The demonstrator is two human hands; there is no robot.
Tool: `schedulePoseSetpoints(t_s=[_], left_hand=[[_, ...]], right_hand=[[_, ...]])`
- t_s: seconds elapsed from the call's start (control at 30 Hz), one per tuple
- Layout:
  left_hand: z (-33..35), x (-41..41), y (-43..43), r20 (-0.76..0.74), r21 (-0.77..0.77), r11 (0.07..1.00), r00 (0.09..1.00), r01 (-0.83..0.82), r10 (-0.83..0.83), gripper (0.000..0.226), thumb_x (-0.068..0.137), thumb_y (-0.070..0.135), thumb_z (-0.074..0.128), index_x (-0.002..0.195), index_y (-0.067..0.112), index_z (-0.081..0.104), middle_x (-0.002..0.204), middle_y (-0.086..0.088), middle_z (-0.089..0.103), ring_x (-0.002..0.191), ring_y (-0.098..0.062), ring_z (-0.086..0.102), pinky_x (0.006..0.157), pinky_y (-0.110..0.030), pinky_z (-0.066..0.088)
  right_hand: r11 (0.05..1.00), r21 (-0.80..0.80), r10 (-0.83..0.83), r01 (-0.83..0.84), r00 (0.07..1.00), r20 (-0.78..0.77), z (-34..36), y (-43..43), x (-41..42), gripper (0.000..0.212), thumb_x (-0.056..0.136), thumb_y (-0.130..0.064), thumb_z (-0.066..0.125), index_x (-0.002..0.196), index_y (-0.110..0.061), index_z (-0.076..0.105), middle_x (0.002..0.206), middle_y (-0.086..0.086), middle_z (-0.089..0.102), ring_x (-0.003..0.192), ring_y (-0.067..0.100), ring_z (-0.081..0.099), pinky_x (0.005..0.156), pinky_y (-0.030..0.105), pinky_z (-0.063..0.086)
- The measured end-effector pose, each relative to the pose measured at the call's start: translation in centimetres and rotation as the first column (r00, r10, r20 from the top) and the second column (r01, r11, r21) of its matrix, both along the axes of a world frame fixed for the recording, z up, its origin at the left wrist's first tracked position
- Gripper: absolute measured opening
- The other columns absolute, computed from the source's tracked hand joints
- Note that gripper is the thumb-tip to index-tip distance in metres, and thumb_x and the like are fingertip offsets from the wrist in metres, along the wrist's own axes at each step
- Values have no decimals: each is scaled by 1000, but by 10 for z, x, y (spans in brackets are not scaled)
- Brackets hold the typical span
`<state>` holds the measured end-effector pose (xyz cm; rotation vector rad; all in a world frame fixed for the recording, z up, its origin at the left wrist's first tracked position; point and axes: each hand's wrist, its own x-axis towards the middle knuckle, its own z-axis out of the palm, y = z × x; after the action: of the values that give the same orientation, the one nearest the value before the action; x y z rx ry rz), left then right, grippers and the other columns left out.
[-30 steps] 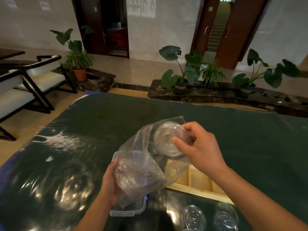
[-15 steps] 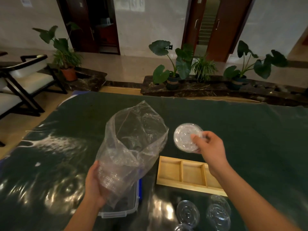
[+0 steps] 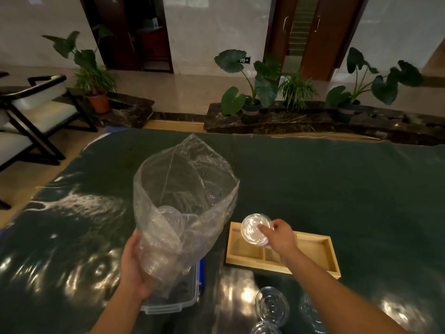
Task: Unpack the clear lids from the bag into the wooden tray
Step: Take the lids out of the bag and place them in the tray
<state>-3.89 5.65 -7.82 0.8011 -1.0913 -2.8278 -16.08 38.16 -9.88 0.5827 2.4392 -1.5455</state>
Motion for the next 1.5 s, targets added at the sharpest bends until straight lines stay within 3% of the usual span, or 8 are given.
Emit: schedulePoseSetpoints(t_s=[0.2,0.33,0.53,0.67,0.8,1.13,1.27,1.5], left_hand=[[-15,7,-11,-51,96,994,998,48,-43,54,99,48,41,100,16,84,107,-24,78,90,-41,78,68,-58,62],[20,13,6,-337,18,989,932,148,-133,120,76,56,-34,154,-6,34,159,-36,32,151,-45,29,123,-63,14],[-3,12,-1,-283,69,963,931,261,-232,62,53,52,91,96,7,84,104,-21,78,94,-39,77,72,-61,62],[25,8,8,-229,-36,999,973,11,-19,82,105,39,-3,143,-4,54,145,-42,47,138,-49,48,113,-70,33],[1,15,-2,-12,22,999,1000,-28,29,57,99,45,41,79,19,86,87,-14,82,75,-34,80,55,-49,63],[7,11,3,-96,144,989,995,44,-30,60,96,43,36,102,6,83,108,-28,76,100,-43,75,84,-70,58],[9,18,3,-104,42,999,995,-1,5,35,61,50,78,73,18,86,81,-15,81,70,-35,79,51,-49,62],[2,11,3,83,32,995,992,-99,96,59,102,47,41,77,19,86,84,-13,82,71,-32,79,51,-45,62]], right_hand=[[969,202,116,-140,985,127,-29,-19,-10,37,92,-37,68,122,-19,55,104,2,64,89,18,60,76,33,53],[896,345,246,-279,959,138,-37,-29,-11,40,98,-39,57,129,-15,53,119,8,67,103,24,64,76,29,43],[760,552,299,-344,938,173,-36,-33,-14,41,102,-45,47,125,-14,62,136,8,58,126,25,52,95,32,44],[646,649,354,-401,911,211,-38,-32,-11,42,104,-43,42,129,-15,60,137,7,60,131,26,48,108,37,38],[647,672,358,-361,922,151,-35,-31,-9,48,99,-37,55,141,-16,48,138,6,59,125,26,54,101,33,46],[682,642,393,-350,916,82,-36,-33,1,46,97,-36,60,138,-18,52,140,3,54,124,22,52,102,32,46],[683,637,391,-358,916,95,-36,-33,-1,45,96,-32,63,137,-19,54,140,3,55,124,22,52,103,32,46],[712,609,386,-350,919,77,-36,-30,0,45,97,-38,60,138,-19,54,140,3,54,125,21,52,103,33,46]])
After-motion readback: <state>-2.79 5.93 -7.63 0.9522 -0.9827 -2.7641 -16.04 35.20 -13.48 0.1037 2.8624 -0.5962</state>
